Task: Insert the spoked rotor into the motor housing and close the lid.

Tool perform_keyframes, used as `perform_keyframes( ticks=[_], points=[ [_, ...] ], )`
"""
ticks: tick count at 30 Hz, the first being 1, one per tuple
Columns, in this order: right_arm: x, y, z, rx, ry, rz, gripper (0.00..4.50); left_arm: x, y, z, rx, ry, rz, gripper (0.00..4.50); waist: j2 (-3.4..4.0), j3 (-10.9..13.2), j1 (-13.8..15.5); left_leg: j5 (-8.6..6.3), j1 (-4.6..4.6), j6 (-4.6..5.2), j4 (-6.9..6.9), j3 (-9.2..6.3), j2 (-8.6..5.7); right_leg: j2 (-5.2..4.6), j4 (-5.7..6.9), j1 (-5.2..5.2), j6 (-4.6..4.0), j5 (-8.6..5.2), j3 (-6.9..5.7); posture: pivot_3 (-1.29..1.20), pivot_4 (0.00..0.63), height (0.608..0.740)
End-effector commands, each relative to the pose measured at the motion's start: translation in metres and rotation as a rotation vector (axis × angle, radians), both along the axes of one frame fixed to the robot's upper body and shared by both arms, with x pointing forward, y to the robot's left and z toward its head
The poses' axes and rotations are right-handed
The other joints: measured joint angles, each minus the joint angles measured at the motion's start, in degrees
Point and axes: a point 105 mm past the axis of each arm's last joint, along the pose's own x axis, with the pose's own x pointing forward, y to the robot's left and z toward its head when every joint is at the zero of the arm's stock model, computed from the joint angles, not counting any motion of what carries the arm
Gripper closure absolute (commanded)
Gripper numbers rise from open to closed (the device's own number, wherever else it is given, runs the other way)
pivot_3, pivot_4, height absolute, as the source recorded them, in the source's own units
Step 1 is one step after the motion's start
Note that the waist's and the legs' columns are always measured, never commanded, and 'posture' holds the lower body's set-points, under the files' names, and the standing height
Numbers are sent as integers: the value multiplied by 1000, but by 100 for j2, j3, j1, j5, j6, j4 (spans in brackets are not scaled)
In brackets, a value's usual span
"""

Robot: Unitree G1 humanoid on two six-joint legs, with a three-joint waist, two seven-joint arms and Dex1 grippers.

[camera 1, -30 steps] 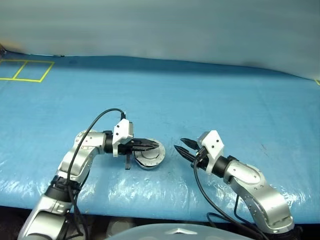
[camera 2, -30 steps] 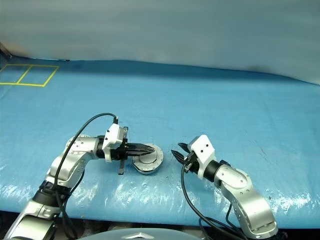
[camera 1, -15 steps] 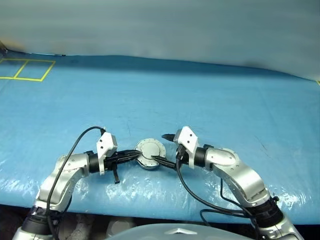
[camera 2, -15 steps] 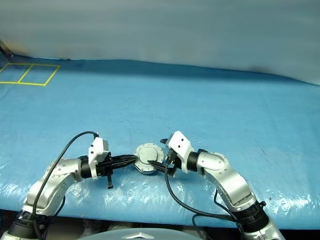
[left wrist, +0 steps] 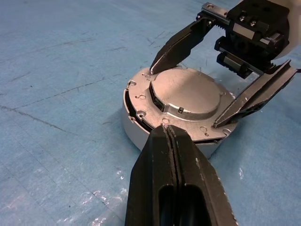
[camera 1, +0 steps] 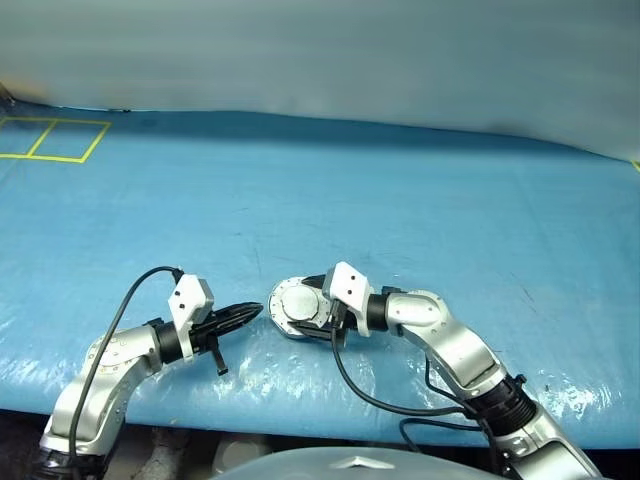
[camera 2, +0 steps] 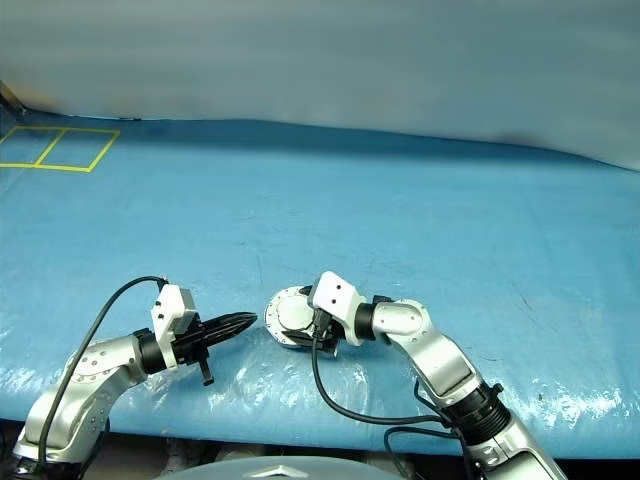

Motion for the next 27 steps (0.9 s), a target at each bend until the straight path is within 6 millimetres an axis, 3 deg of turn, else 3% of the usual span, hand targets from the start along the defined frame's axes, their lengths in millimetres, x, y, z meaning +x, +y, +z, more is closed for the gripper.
perform_keyframes(
  ticks=[1, 10, 27],
  points=[
    [1, 2, -1, 0, -8, 4, 1472, -1, -4, 13, -7, -43, -21, 4500, 0, 0, -2, 0, 0, 0, 0, 0, 0, 0, 0, 0, 0, 0, 0, 0, 150, 740],
    [4, 7, 9, 77, 34, -25, 1470, 5, -3, 14, -6, -50, -17, 4500, 0, 0, -24, 0, 1, 0, 0, -1, 4, 4, 2, 0, -2, 0, 0, 0, 150, 740],
    [5, -6, -41, -82, 80, -107, 1470, 10, -13, 14, -11, -57, -56, 4500, -3, -5, -51, 5, 25, -6, 1, 2, 9, 9, 4, 18, -23, -20, 1, 0, 150, 740]
  ],
)
